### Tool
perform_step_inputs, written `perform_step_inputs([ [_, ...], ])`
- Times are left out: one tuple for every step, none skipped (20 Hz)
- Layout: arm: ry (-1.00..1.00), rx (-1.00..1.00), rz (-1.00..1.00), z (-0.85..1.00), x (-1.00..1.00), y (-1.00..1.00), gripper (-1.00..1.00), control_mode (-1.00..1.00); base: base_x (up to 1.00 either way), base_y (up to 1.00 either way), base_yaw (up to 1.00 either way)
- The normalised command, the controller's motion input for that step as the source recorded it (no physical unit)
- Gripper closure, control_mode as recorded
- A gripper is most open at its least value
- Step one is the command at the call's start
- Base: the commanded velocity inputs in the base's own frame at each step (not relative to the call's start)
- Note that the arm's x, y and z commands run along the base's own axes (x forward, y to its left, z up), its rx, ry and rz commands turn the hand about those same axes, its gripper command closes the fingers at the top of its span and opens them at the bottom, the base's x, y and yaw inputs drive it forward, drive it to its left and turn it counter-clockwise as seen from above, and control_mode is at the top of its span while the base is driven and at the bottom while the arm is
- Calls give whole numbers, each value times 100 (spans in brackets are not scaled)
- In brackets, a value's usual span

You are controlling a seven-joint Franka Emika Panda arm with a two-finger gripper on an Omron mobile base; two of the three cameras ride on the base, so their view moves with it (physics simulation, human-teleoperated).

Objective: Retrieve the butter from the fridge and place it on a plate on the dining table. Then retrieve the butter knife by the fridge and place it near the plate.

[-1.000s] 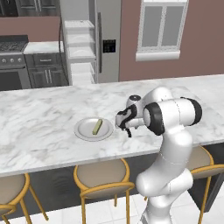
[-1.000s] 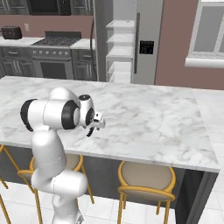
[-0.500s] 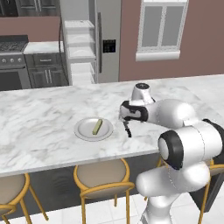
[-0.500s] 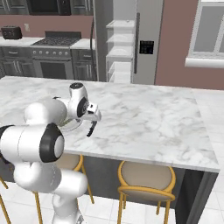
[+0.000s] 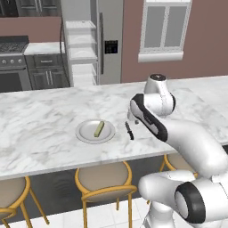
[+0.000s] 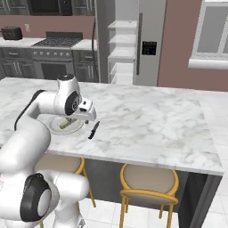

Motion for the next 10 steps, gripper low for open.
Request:
perform_step_inputs([
  [3, 1, 0, 70, -84, 0, -100, -100, 0, 0, 0],
  [4, 0, 0, 66, -81, 0, -100, -100, 0, 0, 0],
  [3, 0, 0, 53, -81, 0, -100, -100, 0, 0, 0],
  [1, 0, 0, 41, -81, 0, -100, -100, 0, 0, 0],
  [0, 0, 0, 32, -82, 0, -100, -100, 0, 0, 0],
  [0, -6, 0, 19, -87, 0, -100, -100, 0, 0, 0],
  [0, -7, 0, 20, -90, 0, -100, -100, 0, 0, 0],
  [-1, -7, 0, 24, -94, 0, -100, -100, 0, 0, 0],
  [0, -7, 0, 28, -89, 0, -100, -100, 0, 0, 0],
  [0, -5, 0, 26, -83, 0, -100, -100, 0, 0, 0],
])
